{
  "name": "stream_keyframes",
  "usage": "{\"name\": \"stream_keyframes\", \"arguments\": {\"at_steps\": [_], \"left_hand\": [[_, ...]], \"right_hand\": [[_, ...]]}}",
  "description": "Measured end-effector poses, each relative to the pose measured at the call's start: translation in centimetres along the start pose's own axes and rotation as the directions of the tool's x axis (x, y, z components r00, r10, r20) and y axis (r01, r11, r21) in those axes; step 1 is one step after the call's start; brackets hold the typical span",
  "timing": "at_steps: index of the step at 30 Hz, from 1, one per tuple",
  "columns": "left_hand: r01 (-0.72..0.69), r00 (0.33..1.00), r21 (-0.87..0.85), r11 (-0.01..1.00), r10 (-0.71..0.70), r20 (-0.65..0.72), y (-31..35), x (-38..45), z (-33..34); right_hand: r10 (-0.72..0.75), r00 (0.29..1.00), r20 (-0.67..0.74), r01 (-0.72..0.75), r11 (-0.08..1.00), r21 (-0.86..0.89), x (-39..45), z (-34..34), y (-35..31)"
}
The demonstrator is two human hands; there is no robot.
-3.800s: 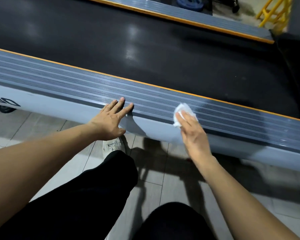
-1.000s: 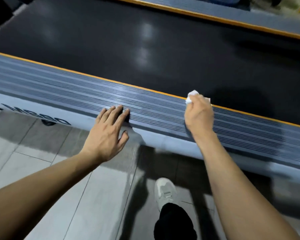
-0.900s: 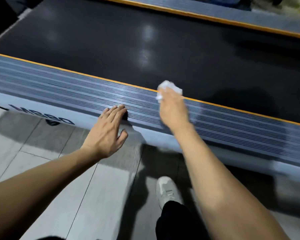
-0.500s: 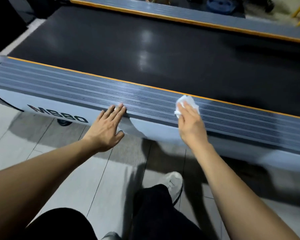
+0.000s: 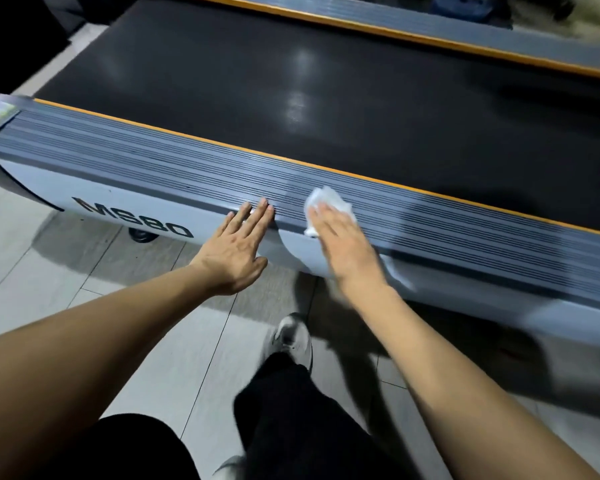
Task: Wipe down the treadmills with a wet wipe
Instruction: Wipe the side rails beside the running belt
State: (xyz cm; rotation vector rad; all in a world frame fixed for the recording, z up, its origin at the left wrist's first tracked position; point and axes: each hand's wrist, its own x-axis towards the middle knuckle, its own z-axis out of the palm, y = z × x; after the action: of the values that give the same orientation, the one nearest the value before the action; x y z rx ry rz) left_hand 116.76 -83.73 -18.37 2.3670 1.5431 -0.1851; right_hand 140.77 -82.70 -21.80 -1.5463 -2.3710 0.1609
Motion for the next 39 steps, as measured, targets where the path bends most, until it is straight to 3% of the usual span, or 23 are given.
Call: {"name": "stream_keyframes", "arguments": {"at_steps": [2, 5, 8, 10, 13, 15, 18, 22, 25, 32, 35, 39], "left_hand": [[-0.007, 1.0, -0.012, 1.0, 0.007, -0.007, -0.2, 0.2, 0.3], [-0.007, 1.0, -0.031, 1.0, 0.007, -0.002, -0.4, 0.4, 0.5], [-0.003, 1.0, -0.021, 1.0, 0.003, 0.01, -0.4, 0.6, 0.0], [-0.019, 1.0, -0.027, 0.999, 0.02, 0.014, -0.5, 0.6, -0.6], [-0.051, 0.992, -0.086, 0.995, 0.04, -0.116, -1.6, -0.1, -1.4], [-0.017, 0.977, -0.043, 0.999, 0.008, -0.214, -3.4, -0.5, -1.3], [0.002, 0.966, 0.047, 0.999, 0.01, -0.257, -7.5, -0.9, -0.4], [-0.043, 0.973, 0.06, 0.997, 0.056, -0.224, -9.5, -0.8, 0.4], [-0.025, 0.974, 0.007, 1.0, 0.026, -0.224, -9.4, -1.0, 0.3], [-0.016, 0.987, 0.065, 0.998, 0.027, -0.158, -9.1, -1.0, 0.5], [-0.056, 0.993, 0.049, 0.997, 0.061, -0.102, -9.9, -0.8, -0.4], [-0.046, 0.997, 0.049, 0.998, 0.049, -0.06, -9.7, -0.9, -0.9]], "right_hand": [[0.085, 0.984, -0.155, -0.089, 0.996, -0.023, -2.8, -0.2, 2.7], [0.181, 0.96, -0.215, -0.191, 0.981, -0.026, -4.7, -0.3, 3.8], [0.178, 0.958, -0.224, -0.168, 0.984, 0.063, -1.8, 0.9, 0.5], [0.161, 0.978, -0.137, -0.146, 0.983, 0.111, 1.2, 1.9, -3.2], [0.066, 0.991, -0.118, -0.053, 0.992, 0.112, 4.9, 3.1, -7.1], [0.023, 0.993, -0.12, -0.013, 0.996, 0.087, 5.6, 3.5, -7.0], [-0.002, 0.978, -0.208, 0.016, 0.998, 0.065, 3.7, 2.8, -5.2], [0.148, 0.922, -0.359, -0.141, 0.989, 0.046, -2.1, 0.7, -0.6], [0.206, 0.919, -0.337, -0.199, 0.978, 0.055, -3.1, 0.2, 0.7], [0.268, 0.908, -0.321, -0.242, 0.963, 0.12, -3.2, 0.0, 0.2], [0.439, 0.874, -0.209, -0.386, 0.888, 0.25, -2.2, -1.1, -0.6], [0.411, 0.9, -0.143, -0.404, 0.911, 0.078, 4.8, -1.0, -0.3]]}}
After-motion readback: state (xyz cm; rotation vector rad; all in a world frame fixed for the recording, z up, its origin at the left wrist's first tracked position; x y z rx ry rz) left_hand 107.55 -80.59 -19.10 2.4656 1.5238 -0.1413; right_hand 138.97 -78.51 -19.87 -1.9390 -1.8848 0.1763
